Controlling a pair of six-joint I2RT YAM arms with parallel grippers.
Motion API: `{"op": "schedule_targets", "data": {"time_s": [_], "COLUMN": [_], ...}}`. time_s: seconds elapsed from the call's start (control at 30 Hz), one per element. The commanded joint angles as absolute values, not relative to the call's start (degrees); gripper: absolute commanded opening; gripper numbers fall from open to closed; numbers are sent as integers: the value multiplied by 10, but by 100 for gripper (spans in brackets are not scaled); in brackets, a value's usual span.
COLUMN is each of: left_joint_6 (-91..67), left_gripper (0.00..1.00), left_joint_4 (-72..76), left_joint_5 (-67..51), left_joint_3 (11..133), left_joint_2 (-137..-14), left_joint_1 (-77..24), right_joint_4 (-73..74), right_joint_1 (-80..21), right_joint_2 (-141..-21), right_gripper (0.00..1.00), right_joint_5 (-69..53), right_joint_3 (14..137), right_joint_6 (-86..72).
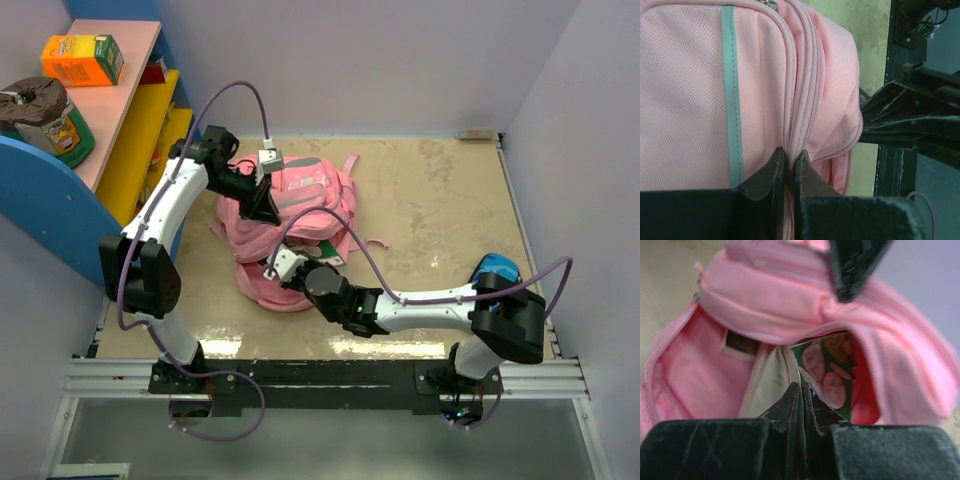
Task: Pack the student bag
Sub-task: Place the book in the student bag.
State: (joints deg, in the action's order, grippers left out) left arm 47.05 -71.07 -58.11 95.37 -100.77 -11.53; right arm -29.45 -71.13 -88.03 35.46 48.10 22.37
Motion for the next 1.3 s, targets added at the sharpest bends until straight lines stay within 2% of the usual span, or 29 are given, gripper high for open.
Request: {"op": "schedule_targets", "data": {"time_s": [0.0, 0.2, 0.43, 0.53, 0.7, 0.8, 0.83, 0.87, 0.93, 1.07, 1.27], "left_joint_6": [458, 454, 439, 439, 438, 442, 442, 441, 438, 438, 445], "left_gripper": [0, 0, 0, 0, 0, 0, 0, 0, 0, 0, 0], "left_joint_4": [-754, -754, -754, -754, -754, -754, -754, -754, -754, -754, -753], "left_joint_5": [-695, -710, -712, -708, -708, -698, -696, -696, -697, -692, -693], "left_joint_3": [972, 984, 992, 992, 991, 985, 985, 989, 993, 993, 983], "left_joint_2": [-976, -979, -972, -968, -969, -963, -965, -968, -973, -973, -972], "left_joint_1": [-140, -142, -143, -143, -144, -144, -144, -144, -144, -144, -140], "right_joint_4": [-282, -276, -319, -308, -189, -192, -199, -208, -209, -187, -100], "right_joint_1": [-700, -699, -696, -696, -696, -692, -686, -673, -658, -653, -649], "right_joint_2": [-896, -930, -1053, -1070, -1053, -992, -945, -921, -883, -833, -724], "right_gripper": [0, 0, 0, 0, 0, 38, 78, 98, 99, 99, 96], "right_joint_5": [306, 280, 331, 303, 226, 215, 200, 186, 160, 187, 310], "right_joint_3": [470, 505, 624, 650, 685, 636, 608, 598, 584, 570, 481], "right_joint_6": [199, 267, 361, 363, 310, 230, 201, 144, 94, -27, -270]}}
